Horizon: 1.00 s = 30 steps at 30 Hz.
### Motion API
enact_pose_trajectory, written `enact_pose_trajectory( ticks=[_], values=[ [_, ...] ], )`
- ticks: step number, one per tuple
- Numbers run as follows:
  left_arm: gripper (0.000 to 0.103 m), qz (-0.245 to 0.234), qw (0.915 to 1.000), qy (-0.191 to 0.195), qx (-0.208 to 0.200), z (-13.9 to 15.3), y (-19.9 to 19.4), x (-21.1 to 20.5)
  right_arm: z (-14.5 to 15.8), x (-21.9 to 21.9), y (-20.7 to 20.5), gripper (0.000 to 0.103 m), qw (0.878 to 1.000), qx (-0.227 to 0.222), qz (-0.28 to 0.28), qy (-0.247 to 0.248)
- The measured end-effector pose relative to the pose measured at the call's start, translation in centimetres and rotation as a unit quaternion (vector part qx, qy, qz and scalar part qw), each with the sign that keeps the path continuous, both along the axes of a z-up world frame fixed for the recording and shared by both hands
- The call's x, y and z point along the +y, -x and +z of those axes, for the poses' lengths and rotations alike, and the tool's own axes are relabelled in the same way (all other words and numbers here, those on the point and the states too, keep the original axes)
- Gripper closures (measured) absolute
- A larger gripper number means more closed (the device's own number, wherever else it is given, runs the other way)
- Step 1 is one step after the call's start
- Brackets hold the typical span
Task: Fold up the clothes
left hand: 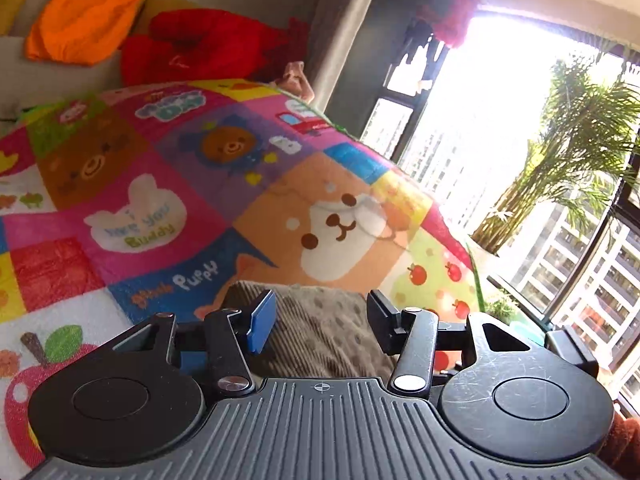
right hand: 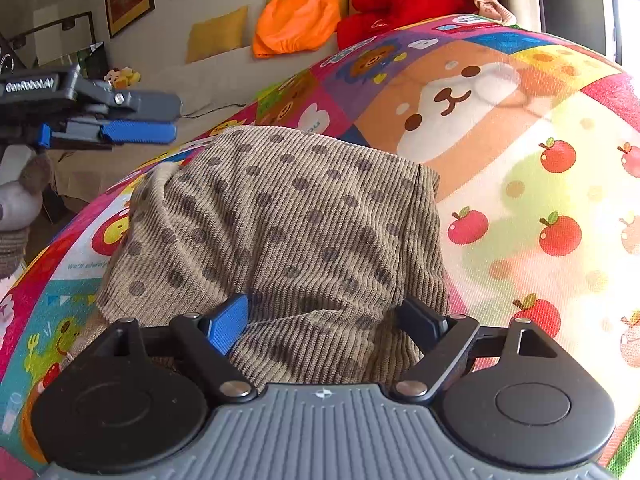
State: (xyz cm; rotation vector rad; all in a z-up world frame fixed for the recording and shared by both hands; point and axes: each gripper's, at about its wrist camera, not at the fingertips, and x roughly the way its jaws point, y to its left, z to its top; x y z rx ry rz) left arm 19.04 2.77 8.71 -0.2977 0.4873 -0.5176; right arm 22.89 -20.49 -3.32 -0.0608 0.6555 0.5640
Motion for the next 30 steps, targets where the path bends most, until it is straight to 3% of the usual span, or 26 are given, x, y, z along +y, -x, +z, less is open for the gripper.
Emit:
enact_pose_trajectory(
  ticks=[4, 8, 11, 16, 17, 20, 21, 24, 26, 30],
  values=[
    [0.047, -0.047, 0.9988, -0.004, 0.016, 0.1, -1.6, -2.2, 0.0, 0.1, 0.0, 0.015, 1.0, 0.0, -0.003, 0.003],
    [0.048, -0.042, 0.9935, -0.015, 0.105, -4.3, -5.3, -3.7, 0.0, 0.0, -0.1, 0.013, 1.0, -0.001, -0.005, 0.004],
    [0.047, -0.048, 0.9931, -0.003, 0.107, -5.8, -6.4, -3.7, 0.0, 0.1, 0.1, 0.01, 1.0, -0.006, -0.004, 0.007],
    [0.046, -0.031, 0.9933, -0.008, 0.111, -4.9, -5.8, -3.8, -0.1, 0.1, -0.1, 0.006, 1.0, 0.001, -0.004, 0.006],
    [0.044, -0.024, 0.9945, -0.011, 0.101, -4.3, -4.9, -3.6, -0.1, 0.1, -0.1, 0.005, 1.0, 0.001, -0.004, 0.007],
    [0.016, 0.002, 0.9982, -0.018, 0.056, -2.7, -1.8, -2.7, -0.1, 0.3, 0.2, 0.005, 1.0, -0.005, -0.005, 0.016],
    [0.014, 0.014, 0.9985, -0.023, 0.047, -2.6, -0.8, -2.2, -0.1, 0.3, 0.2, 0.005, 1.0, -0.005, -0.005, 0.017],
    [0.013, 0.036, 0.9969, -0.039, 0.057, -3.2, 1.2, -0.6, -0.1, 0.3, 0.1, 0.005, 1.0, -0.001, -0.004, 0.014],
    [0.013, 0.046, 0.9939, -0.025, 0.097, -4.6, 1.4, 0.6, -0.1, 0.1, -0.1, 0.005, 1.0, 0.005, -0.002, 0.007],
    [0.029, 0.035, 0.9882, -0.002, 0.149, -7.2, 1.6, 1.3, 0.3, -0.8, -0.2, 0.005, 1.0, 0.02, 0.002, -0.021]
  ],
)
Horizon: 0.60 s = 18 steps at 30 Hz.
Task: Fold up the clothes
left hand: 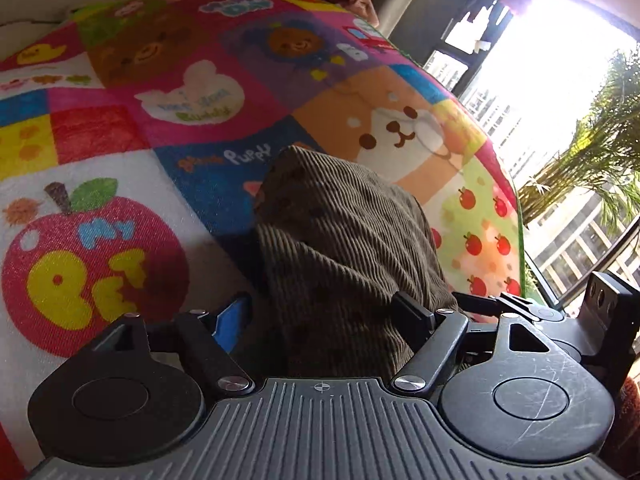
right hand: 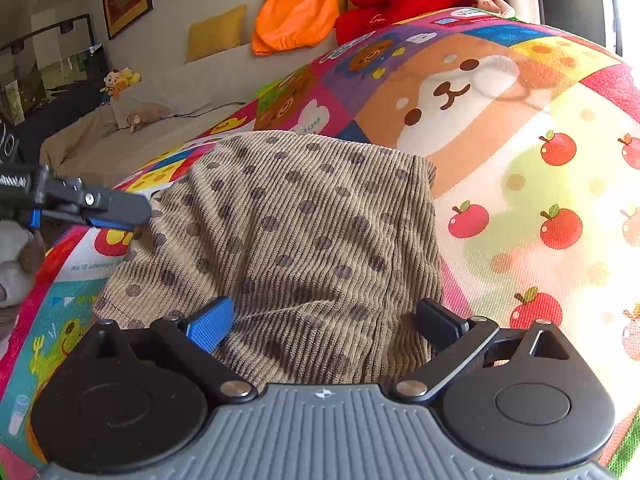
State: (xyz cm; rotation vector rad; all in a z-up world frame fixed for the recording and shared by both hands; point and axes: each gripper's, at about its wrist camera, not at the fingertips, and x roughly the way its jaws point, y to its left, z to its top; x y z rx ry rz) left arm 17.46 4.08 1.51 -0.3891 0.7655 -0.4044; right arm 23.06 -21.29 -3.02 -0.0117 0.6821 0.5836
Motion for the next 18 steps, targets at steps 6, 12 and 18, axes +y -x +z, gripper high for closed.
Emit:
enact_pose_trajectory(
  ticks=[6, 12, 18],
  values=[
    [0.043, -0.036, 0.9984, -0.044, -0.006, -0.2, -0.4, -3.0, 4.1, -1.8, -1.4, 0.033, 0.998, -0.025, -0.029, -0.058],
    [0.041, -0.035, 0.9975, -0.06, -0.006, -0.1, -0.2, -3.4, 6.7, 3.8, -5.8, 0.052, 0.997, -0.013, 0.048, -0.063],
    [0.034, -0.032, 0.9977, -0.06, 0.003, -0.5, 0.0, -3.0, 2.8, 9.1, -8.5, 0.026, 0.997, -0.023, 0.068, 0.033]
  ],
)
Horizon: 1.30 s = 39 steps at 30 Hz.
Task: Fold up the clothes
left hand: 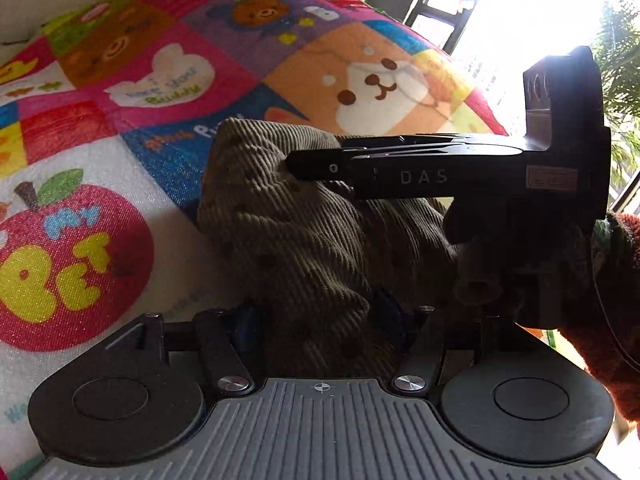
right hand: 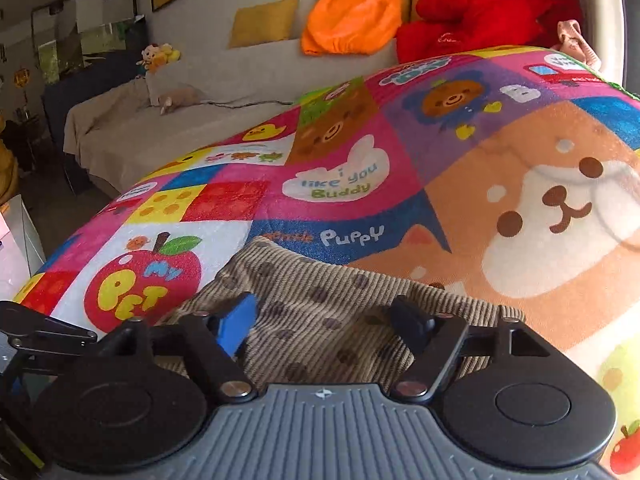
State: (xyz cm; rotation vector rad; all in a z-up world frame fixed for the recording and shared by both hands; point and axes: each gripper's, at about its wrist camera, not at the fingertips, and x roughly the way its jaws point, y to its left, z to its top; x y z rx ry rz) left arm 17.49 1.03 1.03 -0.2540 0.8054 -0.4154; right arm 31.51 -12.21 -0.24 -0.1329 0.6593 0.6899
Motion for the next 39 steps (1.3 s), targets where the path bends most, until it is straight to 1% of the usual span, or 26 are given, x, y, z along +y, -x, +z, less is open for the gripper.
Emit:
enact_pose_trajectory(
  ticks=[1, 2, 5, 8, 10, 11, 12, 14, 15, 17, 19, 20, 21, 23, 24, 26, 28, 31, 33, 35, 37, 39],
  values=[
    [0.033, -0.002, 1.0, 0.002, 0.001, -0.1, 0.0, 0.0, 0.3, -0.6, 0.0, 0.026, 1.0, 0.011, -0.007, -0.013],
    [0.032, -0.003, 1.0, 0.003, 0.002, -0.2, -0.1, 0.1, 0.6, -1.1, 0.3, 0.028, 1.0, 0.014, -0.011, -0.022],
    [0.032, -0.008, 1.0, 0.001, -0.002, -0.3, -0.1, -0.1, 1.6, -2.9, 2.1, 0.032, 1.0, 0.005, -0.016, -0.021],
    [0.031, -0.01, 0.9999, 0.002, -0.004, -0.4, -0.1, -0.2, 2.1, -5.1, 4.0, 0.032, 0.999, 0.005, -0.026, -0.026],
    [0.03, -0.011, 0.9999, 0.003, -0.004, -0.4, -0.1, -0.1, 2.0, -6.9, 5.0, 0.032, 0.998, 0.008, -0.047, -0.034],
    [0.03, -0.011, 0.9999, 0.004, -0.004, -0.4, -0.2, -0.1, 1.9, -7.9, 5.4, 0.029, 0.997, 0.011, -0.063, -0.041],
    [0.03, -0.01, 0.9999, 0.012, -0.002, -0.4, -0.2, 0.1, 1.7, -9.0, 5.7, 0.027, 0.995, 0.016, -0.082, -0.05],
    [0.029, -0.008, 0.9987, 0.05, 0.006, -0.4, -0.3, 0.9, 1.0, -11.3, 5.9, 0.022, 0.989, 0.032, -0.128, -0.07],
    [0.026, -0.004, 0.9974, 0.071, 0.011, -0.5, -0.4, 1.4, 0.4, -12.5, 5.8, 0.022, 0.984, 0.048, -0.151, -0.083],
    [0.024, 0.006, 0.9928, 0.117, 0.025, -0.8, -0.9, 2.3, -1.1, -14.7, 5.2, 0.022, 0.971, 0.093, -0.187, -0.115],
    [0.023, 0.015, 0.9884, 0.146, 0.039, -1.2, -1.6, 2.8, -2.1, -15.3, 4.9, 0.022, 0.965, 0.117, -0.191, -0.135],
    [0.023, 0.018, 0.9871, 0.153, 0.045, -1.4, -1.9, 3.0, -2.4, -15.1, 4.8, 0.023, 0.966, 0.121, -0.183, -0.136],
    [0.025, 0.019, 0.9869, 0.153, 0.047, -1.6, -2.2, 3.0, -2.6, -14.5, 4.8, 0.025, 0.97, 0.119, -0.168, -0.129],
    [0.032, 0.022, 0.9881, 0.145, 0.049, -1.7, -2.5, 2.9, -3.0, -13.0, 4.4, 0.048, 0.974, 0.131, -0.138, -0.123],
    [0.035, 0.022, 0.9884, 0.142, 0.048, -1.7, -2.7, 3.0, -3.2, -12.2, 4.0, 0.051, 0.974, 0.14, -0.126, -0.123],
    [0.04, 0.025, 0.99, 0.133, 0.037, -1.2, -3.2, 3.6, -3.2, -10.4, 3.0, 0.055, 0.977, 0.14, -0.112, -0.115],
    [0.042, 0.028, 0.9915, 0.124, 0.026, -0.7, -3.7, 4.2, -2.9, -8.5, 1.8, 0.059, 0.981, 0.133, -0.097, -0.106],
    [0.043, 0.048, 0.9938, 0.1, 0.0, 0.3, -5.3, 6.2, -2.1, -4.6, -0.5, 0.065, 0.99, 0.095, -0.061, -0.078],
    [0.044, 0.057, 0.9956, 0.068, -0.03, 0.9, -6.8, 7.5, -1.6, -1.9, -2.4, 0.068, 0.996, 0.057, -0.038, -0.061],
    [0.044, 0.063, 0.9964, 0.039, -0.04, 0.9, -8.3, 8.4, -1.6, 0.2, -4.5, 0.069, 0.998, 0.03, -0.031, -0.047],
    [0.044, 0.057, 0.9976, 0.015, -0.037, 1.0, -9.1, 9.1, -1.9, 1.3, -6.3, 0.069, 0.998, 0.026, -0.034, -0.039],
    [0.04, 0.043, 0.9977, -0.01, -0.051, 1.9, -8.4, 9.8, -1.9, 1.2, -6.8, 0.068, 0.999, 0.019, -0.033, -0.03]
  ],
)
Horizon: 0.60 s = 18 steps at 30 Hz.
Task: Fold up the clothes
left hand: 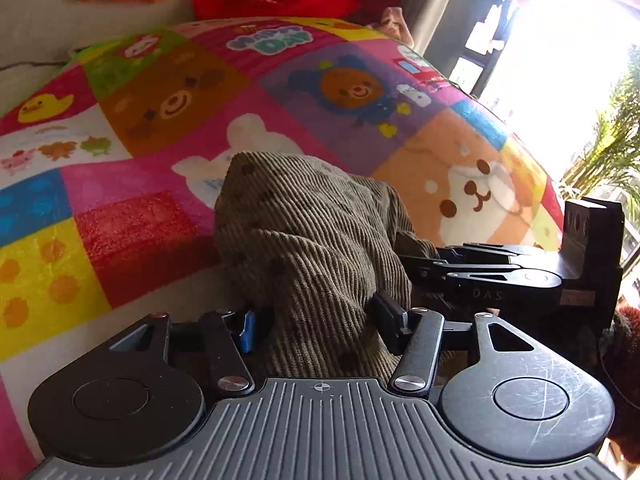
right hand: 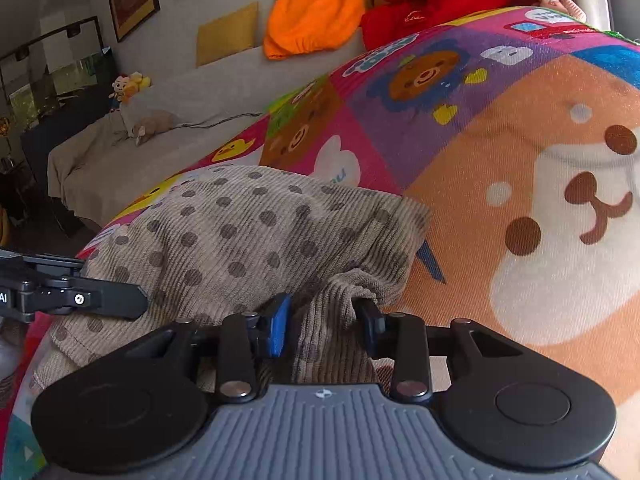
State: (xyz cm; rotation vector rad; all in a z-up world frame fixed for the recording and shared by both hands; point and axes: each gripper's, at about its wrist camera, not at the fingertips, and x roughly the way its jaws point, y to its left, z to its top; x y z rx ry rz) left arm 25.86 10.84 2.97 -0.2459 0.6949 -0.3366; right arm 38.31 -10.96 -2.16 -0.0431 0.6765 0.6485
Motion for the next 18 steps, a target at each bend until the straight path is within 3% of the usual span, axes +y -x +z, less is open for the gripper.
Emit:
enact_pose_trajectory(
  ticks=[1, 3, 7, 10, 12, 16, 18],
  values=[
    [0.038, -0.005, 0.9998, -0.009, -0.019, 0.8, 0.7, 0.3, 0.0, -0.1, 0.0, 0.066, 1.0, -0.004, 0.001, 0.005],
    [0.024, -0.018, 0.9977, -0.01, -0.064, 2.9, 1.8, 1.4, 0.0, -0.9, 0.7, 0.062, 1.0, -0.013, 0.003, 0.023],
    [0.018, -0.066, 0.9911, -0.005, -0.116, 5.5, -0.4, 1.1, 0.2, -2.4, 2.4, 0.059, 0.998, -0.021, 0.006, 0.053],
    [0.021, -0.082, 0.994, 0.011, -0.072, 4.4, -5.1, 0.1, 0.9, -2.6, 3.4, 0.054, 0.996, -0.04, 0.002, 0.078],
    [0.03, -0.074, 0.997, 0.023, -0.012, 2.1, -8.4, -0.5, 1.7, -2.4, 4.3, 0.052, 0.995, -0.058, -0.003, 0.086],
    [0.025, -0.083, 0.9914, 0.091, 0.046, -1.3, -11.1, -0.6, 3.8, -0.4, 6.7, 0.042, 0.991, -0.099, 0.039, 0.077],
    [0.021, -0.081, 0.9914, 0.085, 0.057, -1.7, -11.6, -1.4, 4.3, 1.2, 7.7, 0.042, 0.989, -0.11, 0.074, 0.072]
  ],
)
